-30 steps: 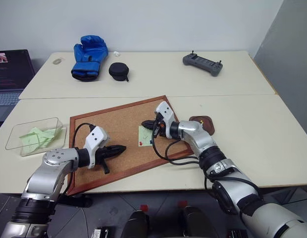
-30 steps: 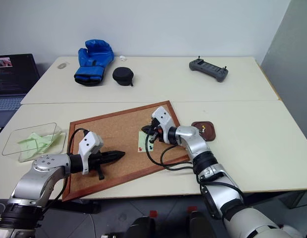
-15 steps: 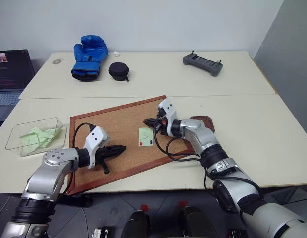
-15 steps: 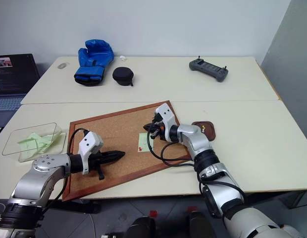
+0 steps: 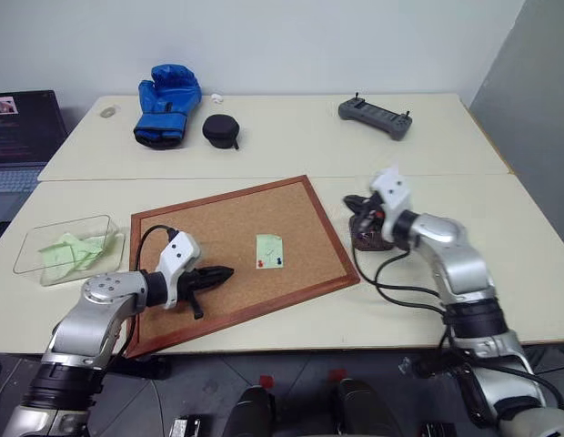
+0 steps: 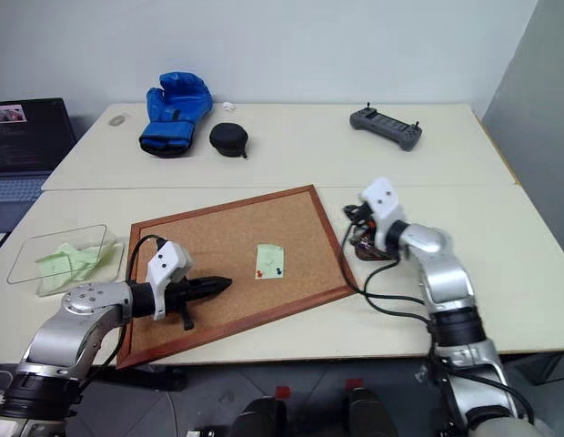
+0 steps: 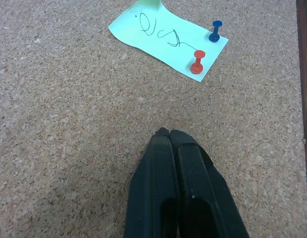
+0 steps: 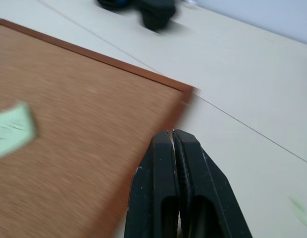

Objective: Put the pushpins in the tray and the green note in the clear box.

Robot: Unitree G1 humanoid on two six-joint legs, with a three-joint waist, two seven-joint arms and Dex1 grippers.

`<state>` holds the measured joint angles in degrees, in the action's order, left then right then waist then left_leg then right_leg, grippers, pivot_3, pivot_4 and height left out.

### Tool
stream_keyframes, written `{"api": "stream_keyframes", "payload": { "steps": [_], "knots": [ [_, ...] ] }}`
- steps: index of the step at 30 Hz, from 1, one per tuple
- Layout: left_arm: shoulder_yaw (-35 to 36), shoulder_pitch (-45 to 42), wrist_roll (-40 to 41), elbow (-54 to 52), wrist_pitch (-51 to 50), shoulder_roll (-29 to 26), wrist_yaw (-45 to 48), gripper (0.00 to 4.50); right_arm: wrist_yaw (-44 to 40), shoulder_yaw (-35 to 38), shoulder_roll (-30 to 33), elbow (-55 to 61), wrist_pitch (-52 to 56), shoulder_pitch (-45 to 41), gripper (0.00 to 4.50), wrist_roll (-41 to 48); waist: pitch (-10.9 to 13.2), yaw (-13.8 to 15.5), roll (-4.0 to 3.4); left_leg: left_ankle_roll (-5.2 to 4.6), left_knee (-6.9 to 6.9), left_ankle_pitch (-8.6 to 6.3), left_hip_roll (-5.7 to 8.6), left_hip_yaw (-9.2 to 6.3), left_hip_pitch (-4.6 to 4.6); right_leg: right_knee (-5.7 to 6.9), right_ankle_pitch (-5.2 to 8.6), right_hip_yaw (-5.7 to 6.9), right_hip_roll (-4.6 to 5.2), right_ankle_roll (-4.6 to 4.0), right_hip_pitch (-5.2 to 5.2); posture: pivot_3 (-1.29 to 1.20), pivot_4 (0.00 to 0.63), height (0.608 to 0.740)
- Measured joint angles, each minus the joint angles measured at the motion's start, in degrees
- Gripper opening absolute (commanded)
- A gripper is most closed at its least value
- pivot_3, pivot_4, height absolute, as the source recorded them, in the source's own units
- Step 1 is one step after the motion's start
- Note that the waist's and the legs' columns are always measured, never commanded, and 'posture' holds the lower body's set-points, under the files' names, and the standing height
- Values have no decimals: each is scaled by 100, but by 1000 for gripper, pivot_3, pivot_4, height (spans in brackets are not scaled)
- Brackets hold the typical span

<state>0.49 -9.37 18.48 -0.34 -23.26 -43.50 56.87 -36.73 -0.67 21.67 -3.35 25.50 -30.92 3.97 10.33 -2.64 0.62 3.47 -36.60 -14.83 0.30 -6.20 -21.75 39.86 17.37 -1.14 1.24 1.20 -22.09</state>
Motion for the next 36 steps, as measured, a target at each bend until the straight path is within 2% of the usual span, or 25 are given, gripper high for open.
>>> {"api": "stream_keyframes", "payload": {
  "steps": [3,10,22,30,32,36],
  "knots": [
    [-3,-50,-51,41,4,0,9,0,235,180,78,-34,113,289,36,3,-8,1,-15,0,0,0,1,2,1,1,0,-2,-2,0,0,0,150,740],
    [-70,-165,-85,148,12,11,77,0,575,427,4,-148,433,335,36,224,-14,-6,-27,-1,-1,1,2,-1,2,2,0,0,-7,1,3,0,150,740],
    [-104,-213,-96,167,13,27,112,0,699,511,-123,-280,652,352,2338,524,-14,13,-28,-2,0,1,2,-1,1,0,0,0,-6,1,3,0,150,740],
    [-103,-208,-96,129,12,26,109,0,613,512,-18,-146,769,355,2338,697,-14,14,-28,-2,0,1,1,0,0,0,0,-1,-6,1,3,0,150,740],
    [-103,-213,-96,131,12,26,111,0,226,471,116,132,740,395,2338,906,-14,15,-28,-2,0,1,1,-2,0,0,1,1,-6,1,3,0,150,740],
    [-106,-231,-96,158,11,26,119,0,-877,-82,499,858,499,553,2338,1255,-14,20,-29,-2,2,1,1,-5,1,-6,1,6,-7,3,6,0,150,740]
  ]
}}
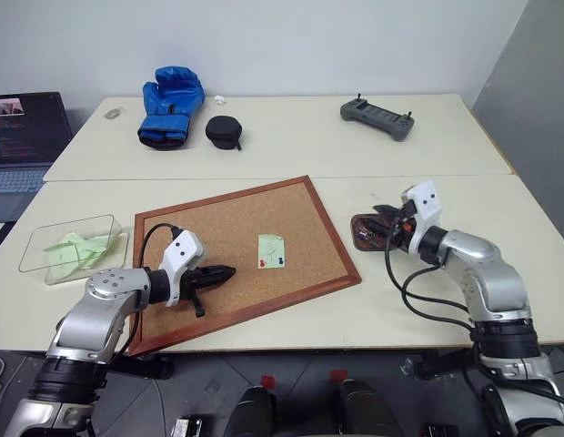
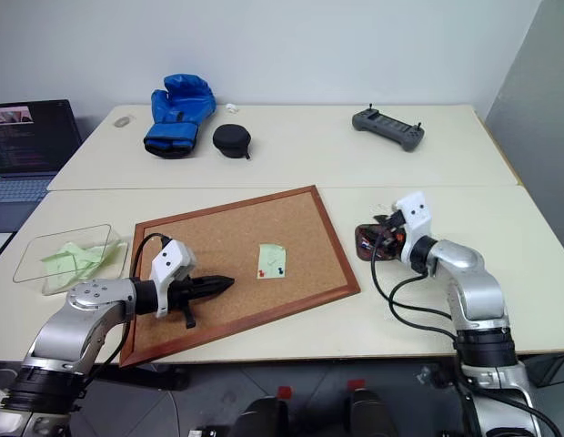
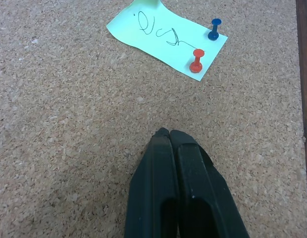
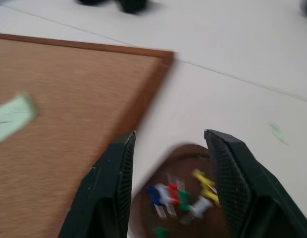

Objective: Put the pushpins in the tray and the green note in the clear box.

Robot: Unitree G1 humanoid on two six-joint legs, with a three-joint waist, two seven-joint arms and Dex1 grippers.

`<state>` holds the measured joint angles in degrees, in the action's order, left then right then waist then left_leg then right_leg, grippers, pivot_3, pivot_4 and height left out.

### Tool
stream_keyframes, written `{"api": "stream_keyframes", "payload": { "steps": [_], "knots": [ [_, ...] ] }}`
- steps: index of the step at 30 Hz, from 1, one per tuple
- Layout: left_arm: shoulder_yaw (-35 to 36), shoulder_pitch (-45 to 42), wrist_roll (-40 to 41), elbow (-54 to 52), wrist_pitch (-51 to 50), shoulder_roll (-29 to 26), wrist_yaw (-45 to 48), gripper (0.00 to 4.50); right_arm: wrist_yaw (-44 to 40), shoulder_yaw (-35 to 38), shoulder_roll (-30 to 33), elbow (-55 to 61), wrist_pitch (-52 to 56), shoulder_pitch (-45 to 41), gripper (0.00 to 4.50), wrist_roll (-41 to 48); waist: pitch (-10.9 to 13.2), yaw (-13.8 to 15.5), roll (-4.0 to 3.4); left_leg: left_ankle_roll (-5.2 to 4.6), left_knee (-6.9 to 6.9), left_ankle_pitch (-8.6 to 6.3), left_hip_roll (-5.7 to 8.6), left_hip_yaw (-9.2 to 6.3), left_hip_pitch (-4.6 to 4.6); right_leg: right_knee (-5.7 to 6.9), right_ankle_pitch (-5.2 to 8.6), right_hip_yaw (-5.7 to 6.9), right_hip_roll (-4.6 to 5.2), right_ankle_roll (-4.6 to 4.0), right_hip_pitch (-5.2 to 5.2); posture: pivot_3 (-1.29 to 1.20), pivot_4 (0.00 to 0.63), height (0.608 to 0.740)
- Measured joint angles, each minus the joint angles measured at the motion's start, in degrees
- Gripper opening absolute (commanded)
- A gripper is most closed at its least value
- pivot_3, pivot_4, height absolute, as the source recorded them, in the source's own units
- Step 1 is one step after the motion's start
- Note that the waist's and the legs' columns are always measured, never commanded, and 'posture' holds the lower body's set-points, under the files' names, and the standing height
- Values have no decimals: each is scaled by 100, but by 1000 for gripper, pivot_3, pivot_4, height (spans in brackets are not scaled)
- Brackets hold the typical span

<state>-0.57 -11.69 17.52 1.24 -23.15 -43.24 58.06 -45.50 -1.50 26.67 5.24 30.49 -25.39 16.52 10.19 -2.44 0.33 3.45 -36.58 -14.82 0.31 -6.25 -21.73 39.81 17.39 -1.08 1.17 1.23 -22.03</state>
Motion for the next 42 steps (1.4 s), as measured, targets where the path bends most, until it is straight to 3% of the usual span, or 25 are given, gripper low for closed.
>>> {"api": "stream_keyframes", "payload": {
  "steps": [7,12,20,28,31,40,42],
  "knots": [
    [-19,-44,0,75,0,0,9,0,-761,-1110,-303,124,-672,20,2338,-25,0,8,0,0,-1,0,-2,-2,0,-5,0,1,0,0,2,0,150,740],
    [-15,-37,1,37,-7,0,6,0,-825,-1648,-797,-637,-1281,-196,2338,-388,0,10,1,1,-2,0,-1,-1,1,-5,-1,1,0,0,2,0,150,740],
    [2,73,1,-81,-17,-30,10,0,-833,-1920,-1400,-2275,-2235,-736,2338,-879,0,10,1,1,7,0,-1,0,4,-6,-1,1,-2,-2,0,0,150,740],
    [48,108,1,-81,-15,-44,14,0,-817,-1936,-1715,-3129,-2656,-1037,2338,-1073,-1,2,1,1,10,0,-1,0,7,-3,-2,1,-2,-2,-1,0,150,740],
    [54,114,1,-80,-13,-43,15,0,-829,-1895,-1800,-3295,-2736,-1109,1919,-1073,0,0,1,1,11,0,-2,1,9,-3,-2,0,-2,-3,-1,0,150,740],
    [52,110,0,-33,15,-43,14,0,-918,-1776,-1886,-3421,-2763,-1142,59,-1073,-1,-15,0,1,11,0,-1,1,10,-1,-2,-1,-2,-3,-1,0,150,740],
    [52,108,0,-28,26,-43,14,0,-918,-1770,-1886,-3421,-2763,-1142,12,-1076,-1,-18,0,1,11,0,-1,0,10,-1,-2,-1,-2,-3,-1,0,150,740]
  ]
}}
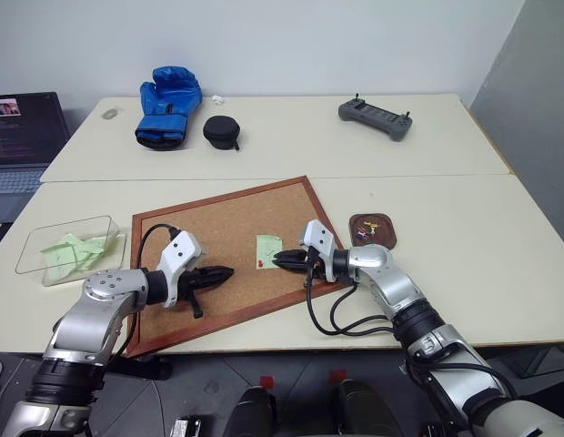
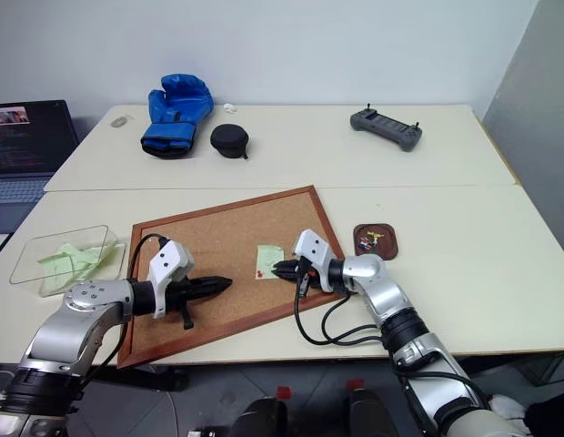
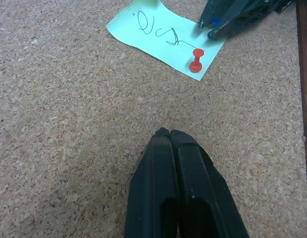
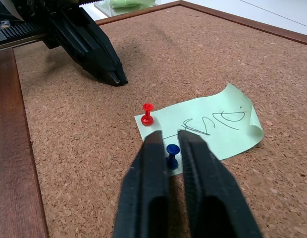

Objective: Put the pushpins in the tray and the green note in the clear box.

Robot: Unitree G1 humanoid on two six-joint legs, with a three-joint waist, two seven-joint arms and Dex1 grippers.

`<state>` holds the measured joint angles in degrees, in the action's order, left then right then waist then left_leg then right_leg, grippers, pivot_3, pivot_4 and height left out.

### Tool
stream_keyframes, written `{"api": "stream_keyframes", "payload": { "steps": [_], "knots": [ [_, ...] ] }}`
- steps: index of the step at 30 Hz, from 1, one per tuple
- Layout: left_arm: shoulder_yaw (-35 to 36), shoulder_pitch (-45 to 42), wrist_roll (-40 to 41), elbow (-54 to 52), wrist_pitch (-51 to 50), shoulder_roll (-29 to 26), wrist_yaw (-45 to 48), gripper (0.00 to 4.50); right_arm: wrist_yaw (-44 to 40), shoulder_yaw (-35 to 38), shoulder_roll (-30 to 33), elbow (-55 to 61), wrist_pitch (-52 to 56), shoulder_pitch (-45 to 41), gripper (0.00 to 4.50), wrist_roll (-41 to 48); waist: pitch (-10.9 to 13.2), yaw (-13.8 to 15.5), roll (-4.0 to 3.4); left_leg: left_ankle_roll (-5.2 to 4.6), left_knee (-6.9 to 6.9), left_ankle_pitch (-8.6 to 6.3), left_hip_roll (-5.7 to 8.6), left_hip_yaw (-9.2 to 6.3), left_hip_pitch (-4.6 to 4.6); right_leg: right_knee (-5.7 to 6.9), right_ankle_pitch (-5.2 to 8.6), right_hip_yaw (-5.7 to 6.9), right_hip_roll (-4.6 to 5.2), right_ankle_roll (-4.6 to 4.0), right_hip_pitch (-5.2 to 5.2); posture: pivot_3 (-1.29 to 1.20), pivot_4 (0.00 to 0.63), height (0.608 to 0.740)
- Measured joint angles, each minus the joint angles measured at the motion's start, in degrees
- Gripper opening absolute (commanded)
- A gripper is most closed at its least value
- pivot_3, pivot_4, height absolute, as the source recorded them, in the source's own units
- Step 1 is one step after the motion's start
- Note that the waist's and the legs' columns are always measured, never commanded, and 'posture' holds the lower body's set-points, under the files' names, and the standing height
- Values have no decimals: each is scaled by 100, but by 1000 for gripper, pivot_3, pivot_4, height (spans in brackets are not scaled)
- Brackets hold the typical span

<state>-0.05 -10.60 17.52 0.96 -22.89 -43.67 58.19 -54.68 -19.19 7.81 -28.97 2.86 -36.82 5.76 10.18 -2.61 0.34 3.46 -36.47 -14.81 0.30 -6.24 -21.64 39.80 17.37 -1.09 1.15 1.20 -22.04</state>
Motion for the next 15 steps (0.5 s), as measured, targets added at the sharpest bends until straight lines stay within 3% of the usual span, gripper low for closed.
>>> {"api": "stream_keyframes", "payload": {
  "steps": [15],
  "knots": [
    [-20,-19,0,47,87,0,9,0,-269,250,61,681,317,28,12,434,1,4,-1,0,1,0,-2,-2,-1,0,0,1,1,0,0,0,150,740]
  ]
}}
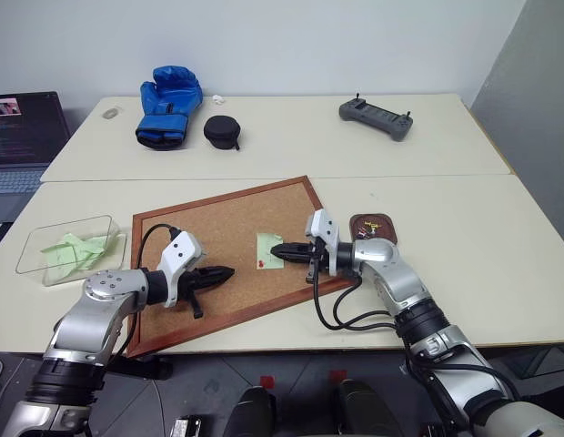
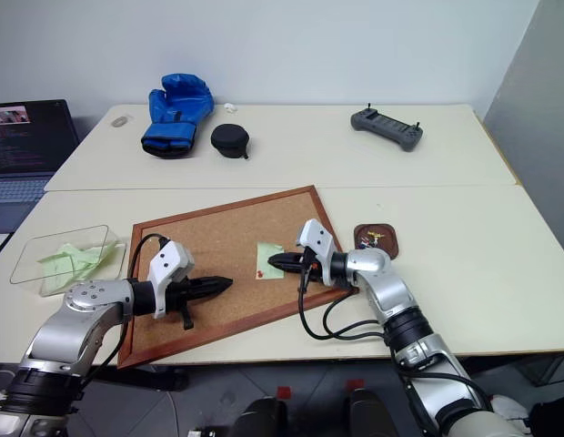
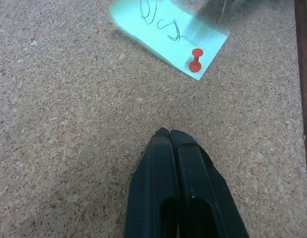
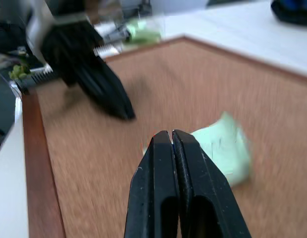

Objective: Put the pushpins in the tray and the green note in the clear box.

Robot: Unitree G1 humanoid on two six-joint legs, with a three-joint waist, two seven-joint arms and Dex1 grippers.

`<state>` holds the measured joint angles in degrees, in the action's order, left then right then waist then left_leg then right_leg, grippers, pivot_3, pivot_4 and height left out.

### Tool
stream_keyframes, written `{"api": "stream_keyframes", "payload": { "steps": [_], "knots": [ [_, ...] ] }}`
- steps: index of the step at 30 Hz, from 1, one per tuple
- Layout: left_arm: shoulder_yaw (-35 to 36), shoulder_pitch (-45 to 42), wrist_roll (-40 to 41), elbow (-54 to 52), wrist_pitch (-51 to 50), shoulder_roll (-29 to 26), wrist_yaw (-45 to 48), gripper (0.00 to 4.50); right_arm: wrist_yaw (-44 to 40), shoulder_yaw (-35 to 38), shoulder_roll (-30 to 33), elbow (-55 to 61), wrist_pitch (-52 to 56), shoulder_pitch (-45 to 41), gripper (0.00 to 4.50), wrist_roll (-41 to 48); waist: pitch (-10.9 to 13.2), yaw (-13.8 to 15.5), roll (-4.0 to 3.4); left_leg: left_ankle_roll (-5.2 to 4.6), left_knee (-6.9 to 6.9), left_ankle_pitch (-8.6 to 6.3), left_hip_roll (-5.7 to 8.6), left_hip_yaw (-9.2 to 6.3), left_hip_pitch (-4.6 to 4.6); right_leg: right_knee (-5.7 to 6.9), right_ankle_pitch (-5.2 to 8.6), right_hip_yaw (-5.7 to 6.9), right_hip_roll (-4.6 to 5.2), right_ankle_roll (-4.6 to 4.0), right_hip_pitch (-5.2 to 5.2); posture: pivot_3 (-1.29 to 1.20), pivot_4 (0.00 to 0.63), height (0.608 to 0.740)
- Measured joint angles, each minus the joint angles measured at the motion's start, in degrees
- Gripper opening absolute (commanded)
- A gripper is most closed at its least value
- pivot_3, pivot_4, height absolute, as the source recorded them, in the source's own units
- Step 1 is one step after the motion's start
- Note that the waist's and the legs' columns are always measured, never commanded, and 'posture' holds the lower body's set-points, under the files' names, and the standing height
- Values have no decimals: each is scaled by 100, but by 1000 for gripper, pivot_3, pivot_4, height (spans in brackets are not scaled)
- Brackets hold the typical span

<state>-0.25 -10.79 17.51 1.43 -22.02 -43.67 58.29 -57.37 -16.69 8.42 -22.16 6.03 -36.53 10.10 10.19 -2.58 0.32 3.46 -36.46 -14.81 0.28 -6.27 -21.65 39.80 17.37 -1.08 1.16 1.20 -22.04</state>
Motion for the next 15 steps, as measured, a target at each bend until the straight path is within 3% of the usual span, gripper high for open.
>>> {"api": "stream_keyframes", "payload": {
  "steps": [8,15],
  "knots": [
    [-3,3,0,-5,0,0,-1,0,157,111,139,220,159,8,12,6,0,3,0,0,0,0,0,1,0,0,0,-1,0,0,-1,0,150,740],
    [-21,45,0,-52,-2,0,-11,0,858,652,989,1139,499,283,12,-229,0,32,0,0,6,0,1,4,-6,-11,0,-3,2,0,-1,0,150,740]
  ]
}}
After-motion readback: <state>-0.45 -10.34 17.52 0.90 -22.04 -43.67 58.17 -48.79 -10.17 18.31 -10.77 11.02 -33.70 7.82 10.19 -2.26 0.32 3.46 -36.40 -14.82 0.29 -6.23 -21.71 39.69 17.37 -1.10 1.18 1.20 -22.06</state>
